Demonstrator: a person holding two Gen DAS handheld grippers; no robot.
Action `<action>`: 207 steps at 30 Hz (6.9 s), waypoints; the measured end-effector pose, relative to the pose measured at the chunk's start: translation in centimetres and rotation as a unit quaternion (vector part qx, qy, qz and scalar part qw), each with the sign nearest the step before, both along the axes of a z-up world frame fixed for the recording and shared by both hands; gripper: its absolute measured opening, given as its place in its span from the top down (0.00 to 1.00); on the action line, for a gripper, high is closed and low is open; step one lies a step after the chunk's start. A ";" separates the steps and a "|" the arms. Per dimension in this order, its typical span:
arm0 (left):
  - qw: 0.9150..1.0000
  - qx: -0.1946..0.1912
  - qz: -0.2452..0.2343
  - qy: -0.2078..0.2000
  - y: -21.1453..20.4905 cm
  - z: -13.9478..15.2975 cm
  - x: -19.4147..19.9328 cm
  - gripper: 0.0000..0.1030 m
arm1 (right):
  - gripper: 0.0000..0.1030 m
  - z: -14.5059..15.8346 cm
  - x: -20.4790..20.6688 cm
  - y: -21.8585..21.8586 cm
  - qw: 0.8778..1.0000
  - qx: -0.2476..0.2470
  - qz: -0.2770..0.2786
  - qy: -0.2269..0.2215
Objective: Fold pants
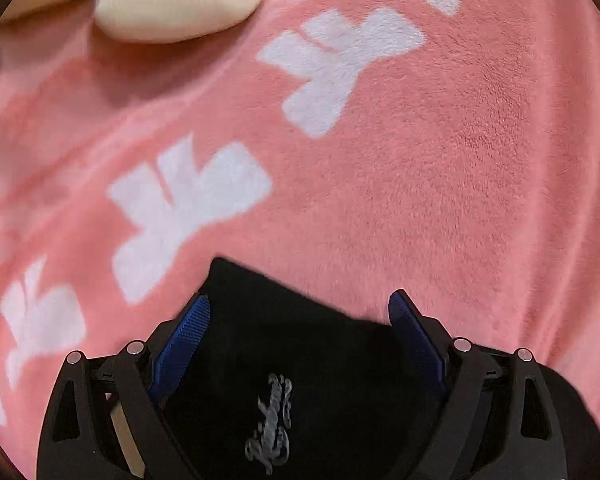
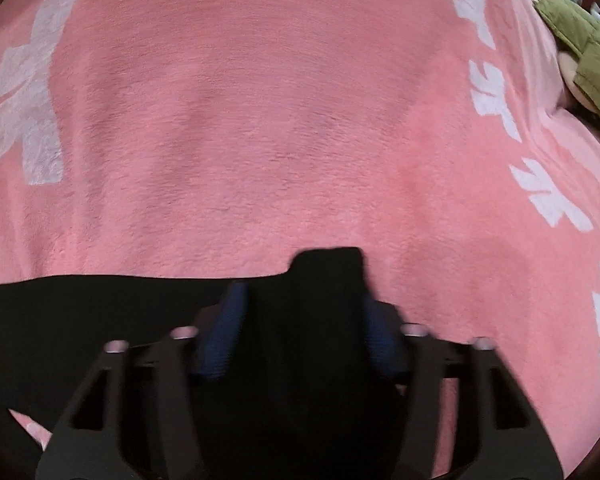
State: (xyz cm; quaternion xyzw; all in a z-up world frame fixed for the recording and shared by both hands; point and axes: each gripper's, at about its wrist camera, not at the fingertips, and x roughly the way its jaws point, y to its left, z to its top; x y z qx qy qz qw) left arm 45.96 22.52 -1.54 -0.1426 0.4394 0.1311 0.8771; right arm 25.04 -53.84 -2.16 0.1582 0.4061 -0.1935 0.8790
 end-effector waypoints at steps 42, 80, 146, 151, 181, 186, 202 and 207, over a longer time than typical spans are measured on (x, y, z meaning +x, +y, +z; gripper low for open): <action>0.912 -0.407 0.036 -0.048 0.8 -0.3 -26.7 0.82 | 0.39 5.0 -31.4 8.9 0.987 0.045 0.001 -0.155; 0.968 -0.252 0.016 0.018 4.5 0.0 -32.5 0.98 | 0.50 -0.2 -28.9 8.9 0.977 0.168 -0.015 -0.131; 0.995 0.001 -0.101 0.012 -3.7 1.7 -33.2 0.84 | 0.93 1.3 -2.4 46.1 0.930 0.033 0.366 -0.034; 0.993 0.040 -0.110 0.001 -7.2 3.4 -34.4 0.65 | 0.91 1.8 -9.2 40.1 0.947 0.044 0.316 -0.051; 0.973 0.108 -0.206 0.010 -27.0 4.5 -37.1 0.31 | 0.95 1.7 -28.8 -0.3 0.997 -0.010 -0.022 -0.078; 0.975 0.109 -0.193 0.020 -26.8 3.9 -36.5 0.30 | 1.00 -0.7 -29.6 -3.8 0.996 -0.026 -0.072 -0.038; 0.969 0.123 -0.212 0.031 -29.5 3.0 -37.0 0.29 | 0.90 0.9 -23.9 -0.4 0.998 -0.034 0.046 -0.038; 0.973 0.124 -0.191 0.032 -27.8 2.6 -36.5 0.26 | 0.95 0.0 -24.7 -2.5 0.999 -0.032 0.021 -0.031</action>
